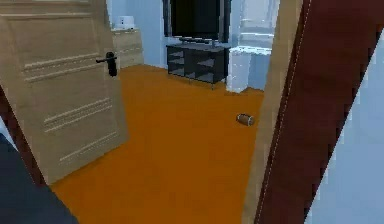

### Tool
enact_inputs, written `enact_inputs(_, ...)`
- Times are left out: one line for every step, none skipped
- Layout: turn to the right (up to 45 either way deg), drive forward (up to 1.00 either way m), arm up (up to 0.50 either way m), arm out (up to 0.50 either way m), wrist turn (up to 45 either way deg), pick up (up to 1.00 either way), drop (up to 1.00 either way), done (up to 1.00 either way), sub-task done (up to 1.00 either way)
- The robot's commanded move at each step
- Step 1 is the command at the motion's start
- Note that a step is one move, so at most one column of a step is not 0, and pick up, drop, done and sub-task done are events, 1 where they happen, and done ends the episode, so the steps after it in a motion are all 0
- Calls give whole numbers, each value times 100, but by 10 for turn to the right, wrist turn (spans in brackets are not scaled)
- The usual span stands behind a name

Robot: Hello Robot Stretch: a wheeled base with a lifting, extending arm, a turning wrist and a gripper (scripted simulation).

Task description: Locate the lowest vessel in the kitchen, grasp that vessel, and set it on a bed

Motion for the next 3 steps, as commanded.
enact_inputs(-450,0,0,0,0,0,0,0,0)
enact_inputs(-180,0,0,0,0,0,0,0,0)
enact_inputs(0,25,0,0,0,0,0,0,0)
